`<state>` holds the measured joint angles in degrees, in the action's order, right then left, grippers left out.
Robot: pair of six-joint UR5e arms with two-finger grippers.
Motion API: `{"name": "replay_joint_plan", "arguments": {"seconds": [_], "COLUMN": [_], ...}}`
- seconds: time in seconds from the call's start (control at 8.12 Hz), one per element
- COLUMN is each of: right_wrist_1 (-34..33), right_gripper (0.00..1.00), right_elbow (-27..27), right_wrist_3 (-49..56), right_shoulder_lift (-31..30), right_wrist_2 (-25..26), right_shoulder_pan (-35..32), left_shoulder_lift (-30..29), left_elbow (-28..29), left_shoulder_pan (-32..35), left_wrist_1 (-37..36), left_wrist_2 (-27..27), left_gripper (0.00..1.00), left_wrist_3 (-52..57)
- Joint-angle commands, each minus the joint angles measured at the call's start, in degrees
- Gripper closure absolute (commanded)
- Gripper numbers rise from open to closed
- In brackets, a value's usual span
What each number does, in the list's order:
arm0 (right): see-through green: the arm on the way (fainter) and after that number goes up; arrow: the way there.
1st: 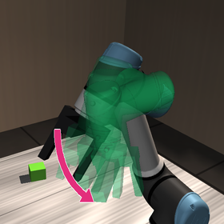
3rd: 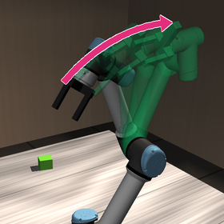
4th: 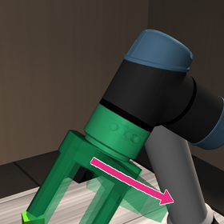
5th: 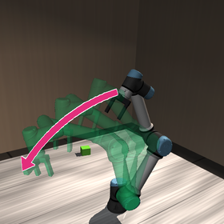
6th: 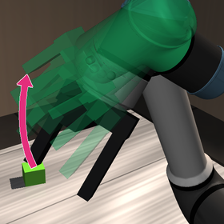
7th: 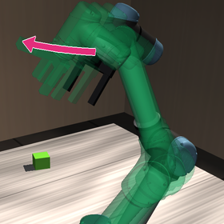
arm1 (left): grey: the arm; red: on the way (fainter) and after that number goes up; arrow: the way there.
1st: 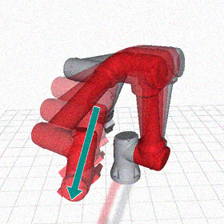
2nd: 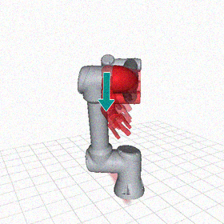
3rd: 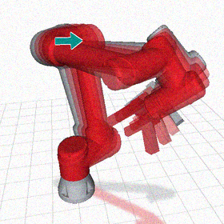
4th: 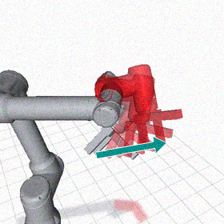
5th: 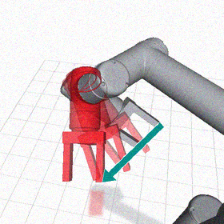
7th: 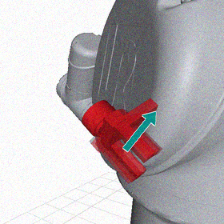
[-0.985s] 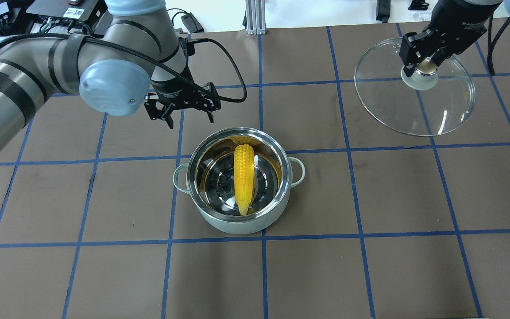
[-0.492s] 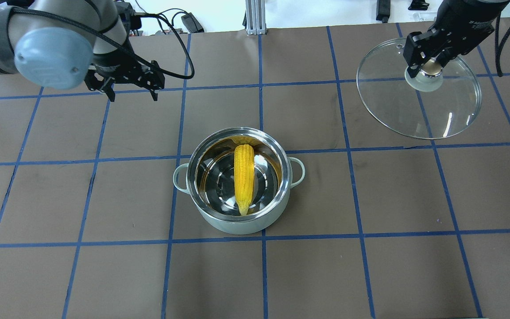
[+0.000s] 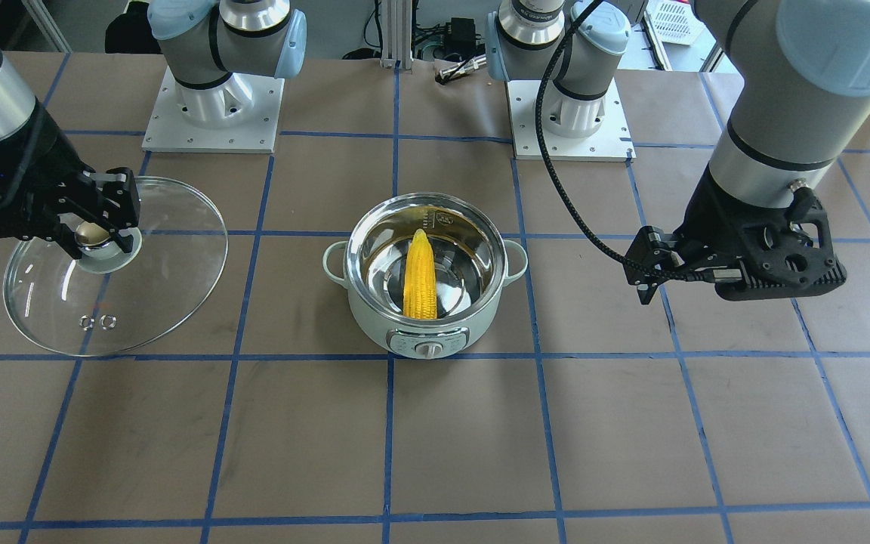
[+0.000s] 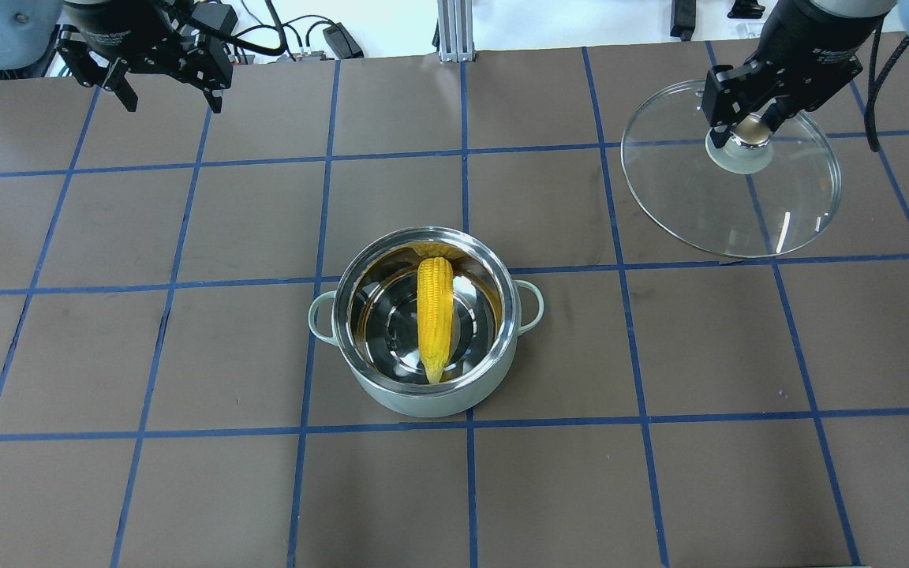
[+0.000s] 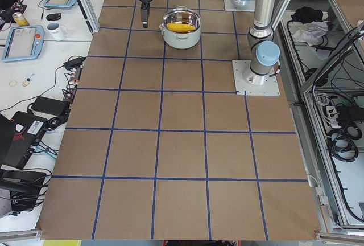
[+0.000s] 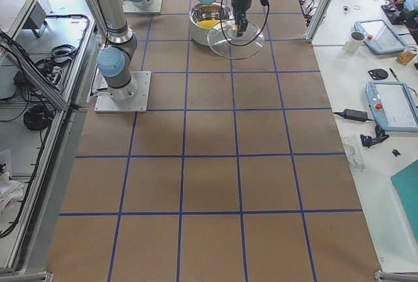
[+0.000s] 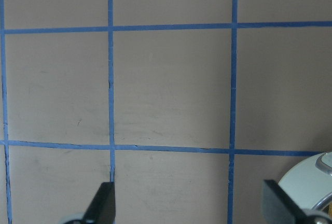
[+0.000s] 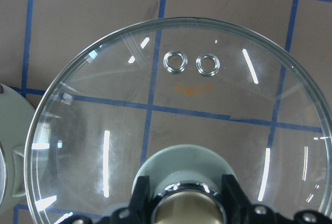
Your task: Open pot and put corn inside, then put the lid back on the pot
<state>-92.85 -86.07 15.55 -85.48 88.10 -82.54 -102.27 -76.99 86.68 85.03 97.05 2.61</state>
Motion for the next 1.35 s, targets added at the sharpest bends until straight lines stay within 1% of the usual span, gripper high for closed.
{"name": "replay_joint_plan", "arguments": {"seconds": [0.0, 0.12, 0.25, 0.37, 0.49, 0.62, 0.86, 1.11, 1.23], "right_wrist_1": [-0.5, -0.7, -2.8, -3.6, -5.2, -10.6, -12.8, -17.4, -18.2], "right_gripper": [1.00, 1.00, 1.00, 1.00, 1.00, 1.00, 1.00, 1.00, 1.00], "right_elbow": [-0.2, -0.2, -0.3, -0.3, -0.5, -0.5, -2.5, -4.0, -4.2], "right_wrist_3": [-10.8, -15.8, -21.4, -24.0, -27.9, -31.0, -38.5, -47.0, -47.9], "right_shoulder_lift": [0.7, 0.8, 1.5, 2.0, 2.4, 3.3, 5.5, 8.2, 8.7], "right_wrist_2": [-0.5, -0.6, -0.6, -0.5, -0.5, -0.6, -0.4, 0.4, 0.4], "right_shoulder_pan": [-6.2, -9.1, -12.9, -17.0, -20.3, -22.6, -28.6, -33.7, -35.1], "left_shoulder_lift": [0.3, 0.9, 1.4, 1.4, 1.2, 1.2, 1.2, 1.2, 1.2], "left_elbow": [0.5, 0.5, 0.4, 0.3, 0.1, -0.4, -0.5, -0.5, -0.5], "left_shoulder_pan": [0.5, 0.5, 0.5, 0.5, 0.4, 0.4, 0.3, 0.2, 0.2], "left_wrist_1": [2.1, 2.2, 2.2, 2.9, 3.3, 3.4, 3.3, 3.3, 3.3], "left_wrist_2": [-0.2, -1.8, -5.2, -6.1, -6.3, -6.2, -6.3, -6.3, -6.3], "left_gripper": [0.00, 0.00, 0.00, 0.00, 0.00, 0.00, 0.00, 0.00, 0.00], "left_wrist_3": [-0.4, -0.5, -0.5, -0.4, -0.4, -0.4, -0.4, -0.4, -0.4]}}
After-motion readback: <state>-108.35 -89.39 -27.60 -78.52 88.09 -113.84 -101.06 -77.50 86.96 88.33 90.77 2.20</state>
